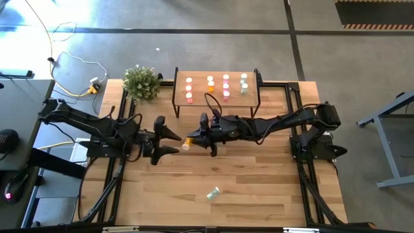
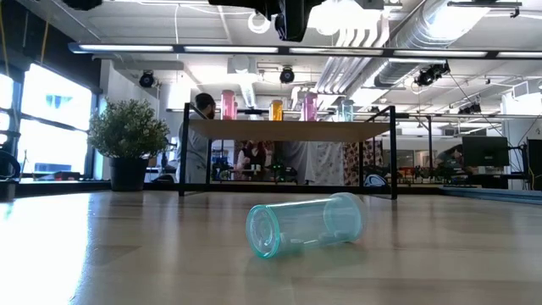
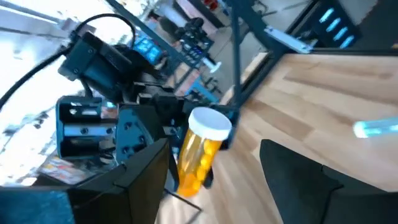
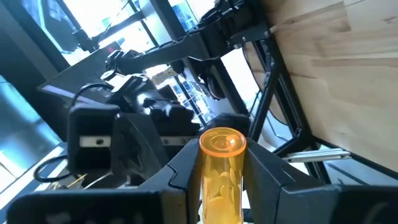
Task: Pick and place medicine bottles onto shelf by color
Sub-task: Put the orange pill bottle on the shelf aligned with the other orange pill bottles
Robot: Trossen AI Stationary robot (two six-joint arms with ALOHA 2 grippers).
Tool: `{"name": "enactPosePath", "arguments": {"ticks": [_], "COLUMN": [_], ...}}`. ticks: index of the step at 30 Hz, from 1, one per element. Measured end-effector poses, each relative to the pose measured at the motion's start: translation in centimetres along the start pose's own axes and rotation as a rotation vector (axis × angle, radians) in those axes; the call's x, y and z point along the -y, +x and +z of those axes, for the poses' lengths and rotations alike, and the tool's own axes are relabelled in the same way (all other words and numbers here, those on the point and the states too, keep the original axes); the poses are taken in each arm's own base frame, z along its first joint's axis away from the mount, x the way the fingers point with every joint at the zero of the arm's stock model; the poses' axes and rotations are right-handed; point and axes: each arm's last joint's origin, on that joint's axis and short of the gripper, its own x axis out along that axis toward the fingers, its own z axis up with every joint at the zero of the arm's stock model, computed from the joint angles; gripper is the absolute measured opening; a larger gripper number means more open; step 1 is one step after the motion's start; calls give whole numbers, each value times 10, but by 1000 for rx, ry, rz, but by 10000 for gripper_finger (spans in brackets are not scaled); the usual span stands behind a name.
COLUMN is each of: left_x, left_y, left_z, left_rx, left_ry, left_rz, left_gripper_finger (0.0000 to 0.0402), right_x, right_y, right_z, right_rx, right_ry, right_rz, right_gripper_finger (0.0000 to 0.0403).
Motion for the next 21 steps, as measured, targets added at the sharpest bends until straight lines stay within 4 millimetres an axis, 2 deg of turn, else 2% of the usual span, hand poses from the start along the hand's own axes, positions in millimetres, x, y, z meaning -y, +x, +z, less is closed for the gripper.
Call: {"name": "enactPosePath", "arguments": {"ticks": [8, 21], "left_x": [6, 10], "left_y": [20, 34], "left_z": [-3, -4], "left_rx": [-23, -1], "left_ry": [58, 54], "left_rz": [27, 51], "left_gripper_finger": [241, 231], "right_x": [-1, -2], "right_y": [0, 0], "right_z": [1, 2], "right_rx": [-9, -16], "right_ry": [1, -23], "right_rz": [-2, -5], "right_gripper_finger": [83, 83]}}
